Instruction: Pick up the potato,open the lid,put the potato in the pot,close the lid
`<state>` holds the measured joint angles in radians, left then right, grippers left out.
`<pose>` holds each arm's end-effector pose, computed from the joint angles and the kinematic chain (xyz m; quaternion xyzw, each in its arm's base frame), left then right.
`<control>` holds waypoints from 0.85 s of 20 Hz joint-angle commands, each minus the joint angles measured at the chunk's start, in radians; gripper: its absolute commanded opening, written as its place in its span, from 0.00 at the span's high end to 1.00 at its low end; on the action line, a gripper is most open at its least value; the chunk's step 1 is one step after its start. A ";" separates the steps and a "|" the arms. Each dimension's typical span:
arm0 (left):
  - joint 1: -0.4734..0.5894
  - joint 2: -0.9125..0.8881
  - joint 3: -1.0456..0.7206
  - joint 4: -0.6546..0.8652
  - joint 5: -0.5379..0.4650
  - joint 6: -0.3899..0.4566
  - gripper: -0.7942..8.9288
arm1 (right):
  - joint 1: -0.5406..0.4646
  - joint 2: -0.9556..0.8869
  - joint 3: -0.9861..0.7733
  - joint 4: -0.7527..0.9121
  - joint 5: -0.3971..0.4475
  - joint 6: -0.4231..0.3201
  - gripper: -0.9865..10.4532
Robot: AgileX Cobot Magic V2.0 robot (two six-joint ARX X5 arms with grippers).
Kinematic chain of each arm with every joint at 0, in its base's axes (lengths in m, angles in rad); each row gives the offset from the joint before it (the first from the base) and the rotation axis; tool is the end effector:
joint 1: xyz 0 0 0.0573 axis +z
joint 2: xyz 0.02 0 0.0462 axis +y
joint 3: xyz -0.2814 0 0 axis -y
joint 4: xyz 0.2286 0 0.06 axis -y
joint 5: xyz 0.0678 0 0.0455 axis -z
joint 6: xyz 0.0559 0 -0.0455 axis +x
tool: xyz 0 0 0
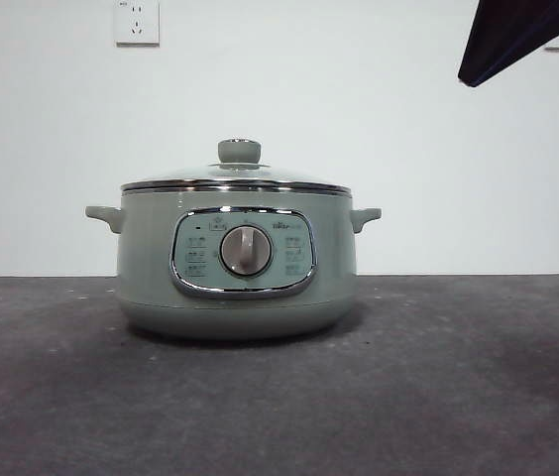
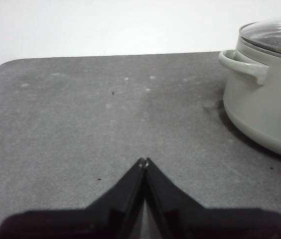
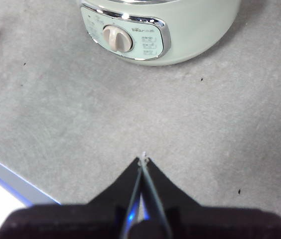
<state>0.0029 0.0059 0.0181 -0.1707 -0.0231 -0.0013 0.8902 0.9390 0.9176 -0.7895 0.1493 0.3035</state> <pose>0.0886 0.0015 0.1484 0.0002 0.0792 0.0130 0.9968 0.1124 0.1257 0.2965 -0.0642 0.3887 0.2771 0.8764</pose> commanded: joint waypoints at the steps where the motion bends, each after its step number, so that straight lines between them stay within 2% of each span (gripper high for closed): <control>1: 0.003 -0.002 -0.011 0.007 0.004 -0.006 0.92 | 0.000 -0.001 -0.008 0.005 0.000 0.008 0.91; 11: 0.003 0.014 -0.011 0.007 0.004 -0.006 0.92 | -0.012 -0.021 -0.008 0.001 0.020 0.008 0.91; 12: 0.003 0.015 -0.011 0.007 0.004 -0.006 0.92 | -0.029 -0.038 -0.009 0.002 0.027 -0.015 0.91; 14: 0.003 0.017 -0.011 0.007 0.004 -0.006 0.92 | -0.095 -0.114 -0.032 0.011 0.032 -0.289 0.91; 15: 0.003 0.017 -0.011 0.007 0.004 -0.006 0.92 | -0.138 -0.170 -0.064 0.042 0.022 -0.362 0.91; 17: 0.003 0.018 -0.011 0.007 0.004 -0.006 0.92 | -0.259 -0.301 -0.163 0.142 0.034 -0.386 0.91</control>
<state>0.0032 0.0246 0.0181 -0.1707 -0.0212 -0.0013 0.6430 0.6460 0.7727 -0.6502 0.1837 -0.0132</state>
